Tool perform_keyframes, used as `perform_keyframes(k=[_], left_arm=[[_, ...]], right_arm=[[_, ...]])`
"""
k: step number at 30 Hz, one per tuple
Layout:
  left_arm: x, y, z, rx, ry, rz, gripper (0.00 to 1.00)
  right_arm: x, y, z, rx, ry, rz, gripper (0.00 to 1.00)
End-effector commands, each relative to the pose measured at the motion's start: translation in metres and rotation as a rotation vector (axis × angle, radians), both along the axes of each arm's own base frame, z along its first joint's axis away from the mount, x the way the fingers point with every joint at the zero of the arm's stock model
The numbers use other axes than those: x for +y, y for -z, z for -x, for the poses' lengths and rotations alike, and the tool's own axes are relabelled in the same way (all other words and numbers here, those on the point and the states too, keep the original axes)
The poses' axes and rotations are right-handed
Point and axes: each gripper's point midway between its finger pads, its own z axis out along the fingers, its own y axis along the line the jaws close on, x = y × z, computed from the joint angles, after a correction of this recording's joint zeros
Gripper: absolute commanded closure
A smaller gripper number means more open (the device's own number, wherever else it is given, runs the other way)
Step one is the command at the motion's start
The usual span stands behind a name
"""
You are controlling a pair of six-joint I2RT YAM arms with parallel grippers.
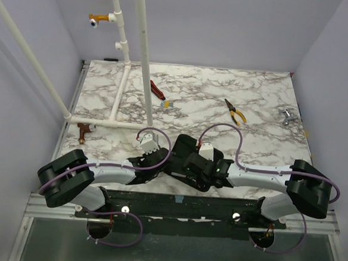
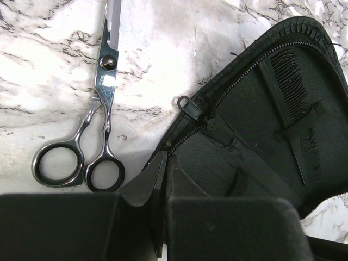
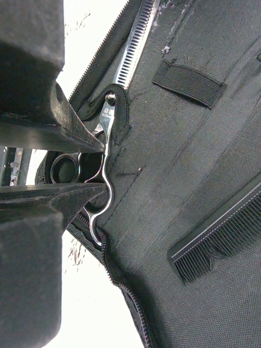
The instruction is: Sort the hair-cutting tools
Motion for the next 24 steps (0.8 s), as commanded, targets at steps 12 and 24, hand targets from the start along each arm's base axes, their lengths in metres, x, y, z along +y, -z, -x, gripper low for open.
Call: perform_keyframes(k=[12, 24], left_arm=[[-0.026, 0.025, 0.044, 0.166, 0.152, 0.068, 1.00], [-0.025, 0.025, 0.043, 0.165, 0.147, 0.066, 1.00]], right_arm=[[0.142, -0.018, 0.017, 0.133, -0.176, -0.551, 0.80], [0.159, -0.045, 0.032, 0.134, -0.311, -0.687, 0.79]])
